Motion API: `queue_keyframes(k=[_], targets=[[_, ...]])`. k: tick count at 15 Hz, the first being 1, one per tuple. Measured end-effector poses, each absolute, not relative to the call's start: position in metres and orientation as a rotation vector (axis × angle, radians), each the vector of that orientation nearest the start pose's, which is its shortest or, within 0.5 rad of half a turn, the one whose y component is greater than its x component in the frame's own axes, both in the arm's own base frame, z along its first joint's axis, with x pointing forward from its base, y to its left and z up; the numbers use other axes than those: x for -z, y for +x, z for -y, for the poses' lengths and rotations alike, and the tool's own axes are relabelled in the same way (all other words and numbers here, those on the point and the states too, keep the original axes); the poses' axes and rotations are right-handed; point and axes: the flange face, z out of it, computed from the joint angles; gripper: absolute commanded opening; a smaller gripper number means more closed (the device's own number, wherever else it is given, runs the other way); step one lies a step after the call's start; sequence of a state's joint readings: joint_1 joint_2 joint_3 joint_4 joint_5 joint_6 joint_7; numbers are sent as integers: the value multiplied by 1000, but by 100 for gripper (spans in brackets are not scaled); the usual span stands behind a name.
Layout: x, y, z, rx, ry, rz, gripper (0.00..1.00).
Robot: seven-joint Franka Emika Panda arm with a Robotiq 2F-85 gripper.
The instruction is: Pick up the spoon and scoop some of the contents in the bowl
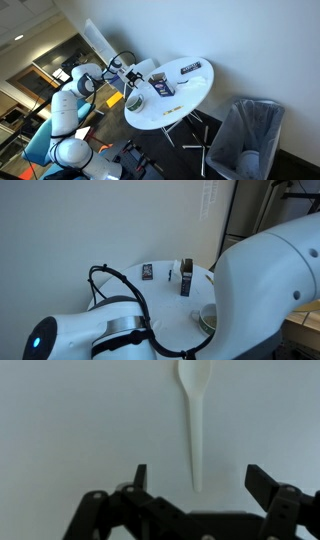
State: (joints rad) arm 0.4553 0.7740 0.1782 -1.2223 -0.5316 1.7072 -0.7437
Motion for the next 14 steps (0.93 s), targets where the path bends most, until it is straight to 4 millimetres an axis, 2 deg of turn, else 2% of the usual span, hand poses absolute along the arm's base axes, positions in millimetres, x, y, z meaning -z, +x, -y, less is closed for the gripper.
queue_keyframes(k=[12,13,14], targets=[[-292,631,-350,-593,-2564,2328,100],[-291,631,-349,-601,-2563,2327,81],[-289,631,-349,-608,-2562,2325,74]])
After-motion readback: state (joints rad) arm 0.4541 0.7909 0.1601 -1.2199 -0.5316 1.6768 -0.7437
